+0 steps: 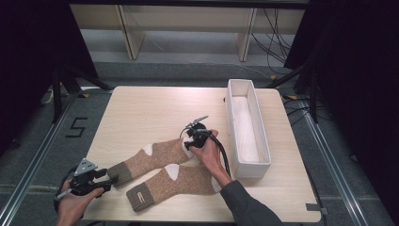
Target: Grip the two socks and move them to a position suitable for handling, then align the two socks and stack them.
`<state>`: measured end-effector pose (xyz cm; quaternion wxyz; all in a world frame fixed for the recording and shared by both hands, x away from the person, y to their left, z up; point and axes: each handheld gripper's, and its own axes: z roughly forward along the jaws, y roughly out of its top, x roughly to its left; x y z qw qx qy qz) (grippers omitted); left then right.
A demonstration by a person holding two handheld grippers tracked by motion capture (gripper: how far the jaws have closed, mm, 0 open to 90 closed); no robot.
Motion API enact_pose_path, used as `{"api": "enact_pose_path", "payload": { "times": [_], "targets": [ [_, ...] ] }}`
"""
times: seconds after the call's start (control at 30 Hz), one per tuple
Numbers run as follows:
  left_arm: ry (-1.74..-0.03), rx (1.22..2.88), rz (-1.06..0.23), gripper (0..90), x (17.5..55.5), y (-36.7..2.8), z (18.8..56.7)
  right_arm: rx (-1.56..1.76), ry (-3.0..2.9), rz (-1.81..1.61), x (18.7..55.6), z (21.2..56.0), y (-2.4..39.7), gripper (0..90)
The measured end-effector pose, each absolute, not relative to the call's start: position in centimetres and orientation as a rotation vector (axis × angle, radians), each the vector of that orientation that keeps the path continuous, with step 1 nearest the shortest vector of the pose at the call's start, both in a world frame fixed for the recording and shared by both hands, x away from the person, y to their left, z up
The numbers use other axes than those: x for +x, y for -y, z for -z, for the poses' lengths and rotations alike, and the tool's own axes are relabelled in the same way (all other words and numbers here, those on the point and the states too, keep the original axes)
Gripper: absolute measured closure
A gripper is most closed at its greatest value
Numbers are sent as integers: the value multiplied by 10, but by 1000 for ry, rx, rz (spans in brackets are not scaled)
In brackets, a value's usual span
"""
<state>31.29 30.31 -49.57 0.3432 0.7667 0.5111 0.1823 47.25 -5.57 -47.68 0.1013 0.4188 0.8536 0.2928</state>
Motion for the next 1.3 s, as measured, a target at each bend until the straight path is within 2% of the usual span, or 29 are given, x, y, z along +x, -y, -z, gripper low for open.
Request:
{"api": "enact_pose_path", "payload": {
  "times": [0.17, 0.83, 0.97, 1.03, 1.07, 1.1, 1.13, 1.17, 1.3],
  "targets": [
    [-1364, 1984, -466, 381, 317, -305, 496, 1179, -2524, -877, 476, 479, 58, 529],
    [-1446, 2002, -407, 297, 339, -302, 507, 1306, -2534, -882, 485, 494, 57, 498],
    [-1426, 2009, -377, 364, 340, -304, 508, 1323, -2546, -883, 485, 495, 57, 540],
    [-1418, 2021, -363, 391, 340, -304, 509, 1345, -2567, -908, 485, 496, 58, 605],
    [-1402, 2025, -357, 391, 340, -305, 509, 1345, -2567, -908, 485, 496, 58, 605],
    [-1393, 2030, -347, 416, 340, -307, 509, 1345, -2575, -918, 485, 496, 58, 631],
    [-1383, 2035, -336, 475, 340, -308, 509, 1282, -2592, -938, 487, 497, 59, 708],
    [-1374, 2036, -331, 475, 340, -309, 509, 1282, -2592, -938, 487, 497, 59, 708],
    [-1333, 2036, -353, 607, 338, -307, 509, 1237, -2595, -958, 485, 496, 57, 802]
  ]
}}
